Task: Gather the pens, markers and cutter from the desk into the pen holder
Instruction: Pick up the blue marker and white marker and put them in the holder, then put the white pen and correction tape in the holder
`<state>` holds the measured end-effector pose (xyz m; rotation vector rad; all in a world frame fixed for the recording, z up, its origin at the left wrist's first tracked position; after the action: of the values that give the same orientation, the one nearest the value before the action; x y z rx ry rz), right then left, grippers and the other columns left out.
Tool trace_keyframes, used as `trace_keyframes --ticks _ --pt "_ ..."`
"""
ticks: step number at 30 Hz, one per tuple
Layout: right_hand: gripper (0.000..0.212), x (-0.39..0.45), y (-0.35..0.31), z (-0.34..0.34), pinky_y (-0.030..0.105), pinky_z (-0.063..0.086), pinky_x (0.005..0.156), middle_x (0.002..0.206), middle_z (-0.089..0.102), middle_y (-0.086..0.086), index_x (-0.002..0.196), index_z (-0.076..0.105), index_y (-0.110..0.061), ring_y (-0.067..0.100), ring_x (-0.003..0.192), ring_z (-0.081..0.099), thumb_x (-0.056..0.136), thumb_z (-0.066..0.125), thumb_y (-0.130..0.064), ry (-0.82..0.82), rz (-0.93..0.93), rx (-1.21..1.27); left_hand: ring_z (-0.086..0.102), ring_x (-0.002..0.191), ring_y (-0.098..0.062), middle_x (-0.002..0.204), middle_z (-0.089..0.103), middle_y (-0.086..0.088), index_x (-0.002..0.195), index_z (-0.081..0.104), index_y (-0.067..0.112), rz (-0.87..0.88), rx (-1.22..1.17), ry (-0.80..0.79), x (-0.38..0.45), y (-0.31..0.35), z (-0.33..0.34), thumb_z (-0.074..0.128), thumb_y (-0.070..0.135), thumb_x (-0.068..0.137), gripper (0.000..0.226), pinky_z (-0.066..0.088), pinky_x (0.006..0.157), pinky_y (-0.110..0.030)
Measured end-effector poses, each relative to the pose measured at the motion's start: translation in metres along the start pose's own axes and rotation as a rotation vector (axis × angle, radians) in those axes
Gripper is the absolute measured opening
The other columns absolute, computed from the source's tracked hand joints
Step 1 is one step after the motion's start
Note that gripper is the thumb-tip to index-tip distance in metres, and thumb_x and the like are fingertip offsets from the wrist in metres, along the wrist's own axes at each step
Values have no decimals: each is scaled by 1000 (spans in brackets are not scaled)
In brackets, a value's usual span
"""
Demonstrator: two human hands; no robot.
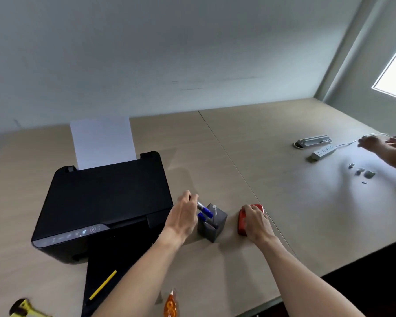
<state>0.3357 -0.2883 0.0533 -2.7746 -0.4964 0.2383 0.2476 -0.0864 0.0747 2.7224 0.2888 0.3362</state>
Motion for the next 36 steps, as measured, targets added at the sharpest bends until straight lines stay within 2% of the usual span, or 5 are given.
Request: trace_keyframes --ticks 13,21,28,32,36 --pt "9 -12 2 20 39 45 69 100 60 13 92 55 -9 40 85 59 86 51 -14 -98 26 93 62 102 -31 112 63 -18 125 50 7 -40 -142 -128 9 -2 17 45 -10 91 39 55 85 -46" --pt "12 -78 -45 101 36 55 77 89 66 6 77 65 -14 24 84 64 78 69 -25 -533 -51 113 65 82 -14 90 71 -1 93 67 16 73 -141 -270 -94 -77 -9 51 14 91 16 55 76 -32" --pt "47 -132 -106 157 34 46 70 85 59 6 69 50 -15 23 76 56 69 66 -59 -680 10 115 65 65 -14 70 71 3 74 67 19 -126 -21 -335 -192 -142 -25 50 22 78 17 54 68 -25" --pt "45 -149 -126 170 37 49 79 93 53 3 99 56 -14 25 92 60 73 67 -48 -603 18 106 62 75 -18 68 62 -1 66 58 16 -276 43 -478 -245 -147 -14 50 39 84 30 54 63 -34" --pt "27 -150 -128 172 33 42 74 90 51 3 96 54 -14 27 94 61 80 61 -35 -539 20 100 63 91 -27 90 59 -7 78 50 18 -431 90 -641 -278 -146 9 60 54 79 37 52 74 -38"
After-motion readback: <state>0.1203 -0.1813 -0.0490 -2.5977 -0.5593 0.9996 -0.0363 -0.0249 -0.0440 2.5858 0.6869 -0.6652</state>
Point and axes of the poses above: each hand's wrist, its own x-axis towards the middle knuckle, its own z-axis out of the palm, y = z × x, the point moved 2 cm from there along x, towards the middle knuckle
